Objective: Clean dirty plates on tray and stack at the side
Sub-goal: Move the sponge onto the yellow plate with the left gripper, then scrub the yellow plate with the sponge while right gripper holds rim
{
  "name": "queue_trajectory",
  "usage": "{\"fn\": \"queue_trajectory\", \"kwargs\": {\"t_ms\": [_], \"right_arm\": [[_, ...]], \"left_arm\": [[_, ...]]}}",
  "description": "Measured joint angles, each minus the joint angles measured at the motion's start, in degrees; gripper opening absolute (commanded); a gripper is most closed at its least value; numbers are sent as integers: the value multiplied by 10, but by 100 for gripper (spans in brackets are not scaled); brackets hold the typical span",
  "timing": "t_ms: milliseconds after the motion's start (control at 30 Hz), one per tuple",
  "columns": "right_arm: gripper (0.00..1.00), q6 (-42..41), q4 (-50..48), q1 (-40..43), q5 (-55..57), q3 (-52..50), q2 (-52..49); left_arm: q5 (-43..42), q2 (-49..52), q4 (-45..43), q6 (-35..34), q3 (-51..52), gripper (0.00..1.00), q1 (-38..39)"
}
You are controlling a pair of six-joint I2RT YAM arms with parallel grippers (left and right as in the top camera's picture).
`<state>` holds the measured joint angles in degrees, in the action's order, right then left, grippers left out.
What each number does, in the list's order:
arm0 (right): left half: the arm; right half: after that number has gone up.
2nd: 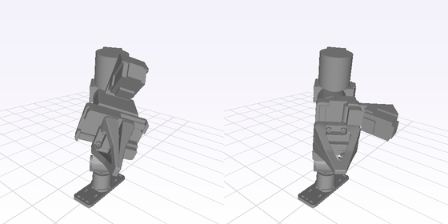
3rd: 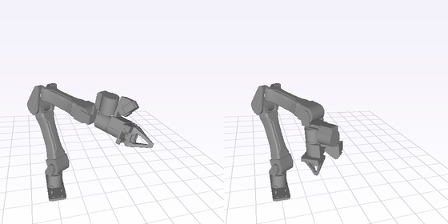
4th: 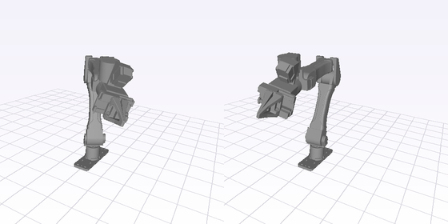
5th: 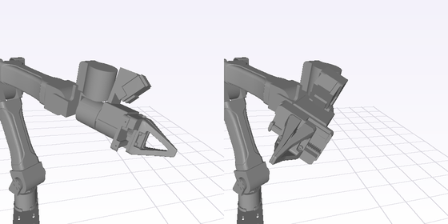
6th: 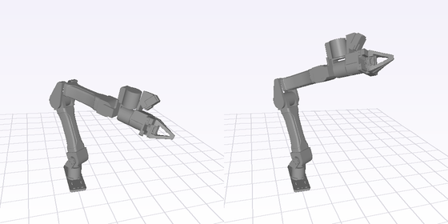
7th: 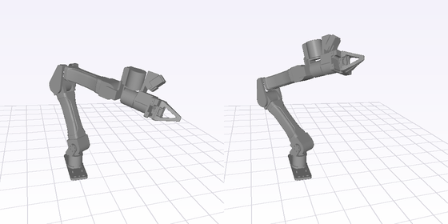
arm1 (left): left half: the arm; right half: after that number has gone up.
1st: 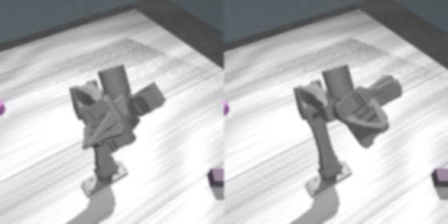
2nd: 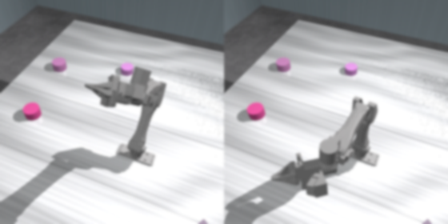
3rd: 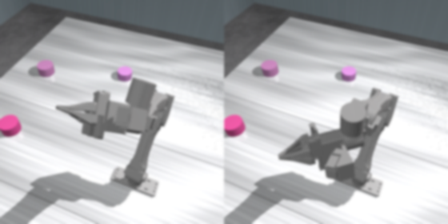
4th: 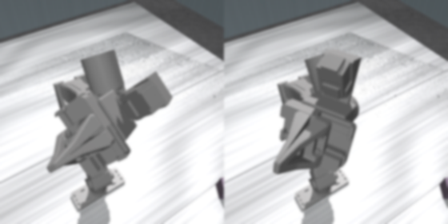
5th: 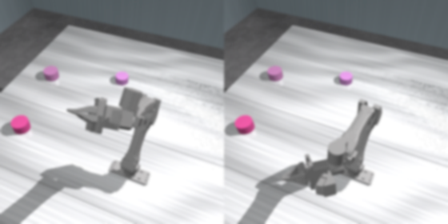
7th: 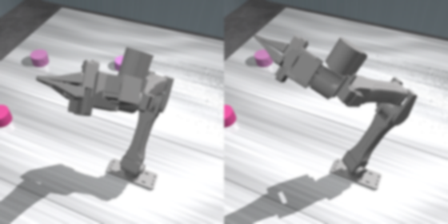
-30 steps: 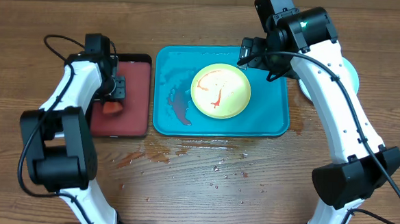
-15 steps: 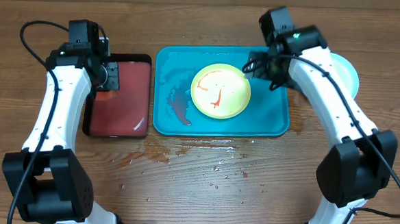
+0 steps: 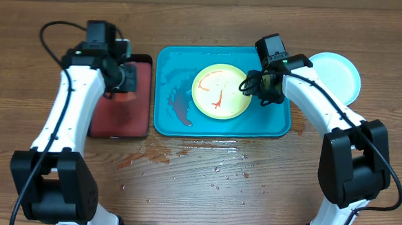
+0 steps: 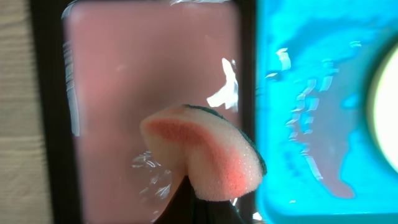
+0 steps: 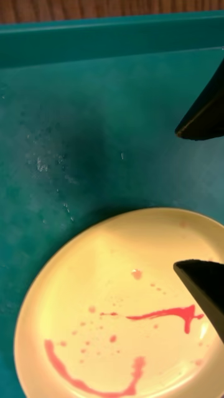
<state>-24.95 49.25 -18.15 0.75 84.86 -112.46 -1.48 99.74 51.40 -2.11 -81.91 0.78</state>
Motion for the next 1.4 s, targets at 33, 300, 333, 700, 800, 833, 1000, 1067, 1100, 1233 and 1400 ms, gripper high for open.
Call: {"fn": "queue_trajectory", "kwargs": {"t_ms": [33, 300, 333, 700, 800, 833, 1000, 1067, 1100, 1233, 1400], "right_arm": [[58, -1, -3, 0, -3, 0, 0], [53, -3, -23, -6, -23, 0, -45], [52, -3, -25, -8, -24, 0, -54], [5, -8, -47, -24, -35, -1, -75], [4, -32, -52, -30, -38, -1, -75], [4, -40, -53, -33, -40, -1, -75], [4, -99, -59, -46, -44, -1, -75], [4, -128, -60, -49, -45, -1, -75], [4, -144, -61, -50, -47, -1, -75], [4, -210, -67, -51, -49, -1, -75], [4, -260, -81, -51, -59, -1, -75]], "left_arm": [[-1, 0, -6, -7, 0, 4, 9], [-15, 0, -62, -36, 0, 4, 82], [-16, 0, -70, -39, 0, 4, 92], [-24, 7, -146, -71, 0, 4, 173], [-24, 24, -150, -85, 0, 4, 184], [-24, 31, -150, -90, 0, 4, 188], [-24, 70, -153, -132, 0, 4, 205], [-24, 79, -155, -147, 0, 4, 210], [-24, 82, -157, -154, 0, 4, 211], [-12, 84, -170, -176, 0, 4, 221], [16, 84, -187, -200, 0, 5, 238]]}}
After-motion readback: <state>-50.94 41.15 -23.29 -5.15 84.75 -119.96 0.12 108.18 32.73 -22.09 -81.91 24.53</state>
